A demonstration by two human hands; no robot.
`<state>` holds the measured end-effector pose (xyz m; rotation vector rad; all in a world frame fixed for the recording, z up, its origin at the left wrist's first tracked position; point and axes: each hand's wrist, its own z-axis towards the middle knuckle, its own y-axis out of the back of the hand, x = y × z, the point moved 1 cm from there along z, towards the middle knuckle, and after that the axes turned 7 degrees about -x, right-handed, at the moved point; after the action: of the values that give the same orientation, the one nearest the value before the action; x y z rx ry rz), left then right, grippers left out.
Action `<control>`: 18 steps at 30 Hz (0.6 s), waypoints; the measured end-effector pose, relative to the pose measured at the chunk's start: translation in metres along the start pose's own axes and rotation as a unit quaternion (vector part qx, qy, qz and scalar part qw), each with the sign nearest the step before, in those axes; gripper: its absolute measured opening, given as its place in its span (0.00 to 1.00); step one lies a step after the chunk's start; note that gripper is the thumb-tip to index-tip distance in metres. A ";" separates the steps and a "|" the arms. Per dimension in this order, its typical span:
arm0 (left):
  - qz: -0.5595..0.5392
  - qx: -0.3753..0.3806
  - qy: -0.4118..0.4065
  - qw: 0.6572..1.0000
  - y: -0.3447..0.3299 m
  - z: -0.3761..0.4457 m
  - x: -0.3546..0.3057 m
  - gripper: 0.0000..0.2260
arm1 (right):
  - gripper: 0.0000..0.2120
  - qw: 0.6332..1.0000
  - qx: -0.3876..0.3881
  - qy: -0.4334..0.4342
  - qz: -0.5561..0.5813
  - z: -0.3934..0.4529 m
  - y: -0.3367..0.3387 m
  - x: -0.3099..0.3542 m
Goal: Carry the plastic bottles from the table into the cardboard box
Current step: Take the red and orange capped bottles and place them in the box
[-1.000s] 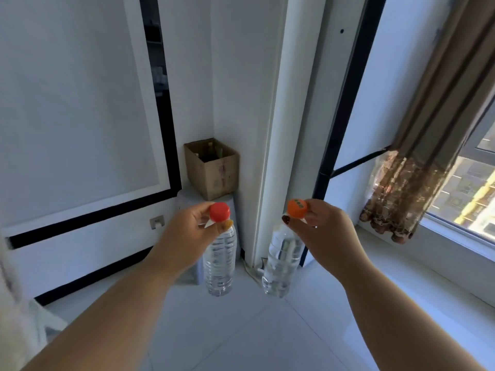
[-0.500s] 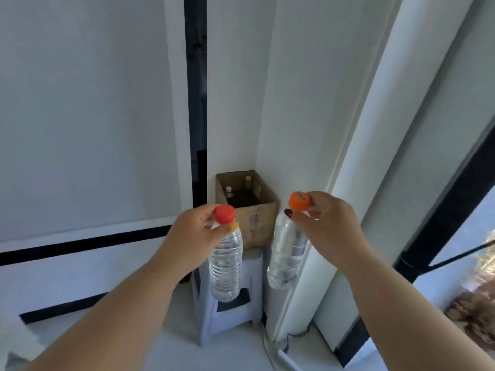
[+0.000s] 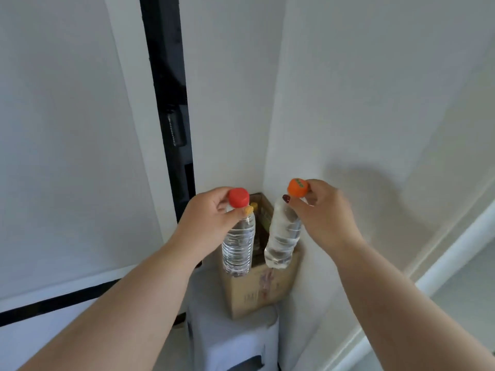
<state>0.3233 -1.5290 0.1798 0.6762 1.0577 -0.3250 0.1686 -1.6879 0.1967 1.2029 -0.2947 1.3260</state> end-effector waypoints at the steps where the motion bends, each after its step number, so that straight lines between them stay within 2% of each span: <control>1: 0.003 -0.002 0.005 1.000 -0.004 0.017 0.008 0.12 | 0.05 1.000 0.000 -0.007 0.006 0.014 -0.012 -0.007; 7: 0.047 0.003 0.058 0.997 -0.039 0.088 0.069 0.15 | 0.05 0.999 0.034 -0.034 -0.003 0.079 -0.086 -0.067; 10: 0.050 -0.007 0.101 0.994 -0.058 0.108 0.108 0.12 | 0.05 0.996 0.068 -0.052 -0.020 0.098 -0.125 -0.104; 12: 0.055 -0.001 0.119 0.991 -0.071 0.117 0.131 0.15 | 0.03 0.993 0.092 -0.059 -0.032 0.104 -0.147 -0.127; 14: 0.077 0.006 0.143 0.987 -0.085 0.125 0.156 0.19 | 0.09 0.990 0.114 -0.072 -0.029 0.106 -0.168 -0.149; 16: 0.111 0.016 0.170 0.979 -0.099 0.130 0.180 0.18 | 0.10 0.984 0.141 -0.100 -0.037 0.106 -0.188 -0.170; 18: 0.141 0.024 0.189 0.972 -0.111 0.133 0.201 0.16 | 0.08 0.977 0.167 -0.124 -0.046 0.105 -0.207 -0.190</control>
<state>0.4479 -1.6855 0.0061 0.9438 1.2973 0.0285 0.3319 -1.8370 -0.0056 1.6515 -0.1937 1.1736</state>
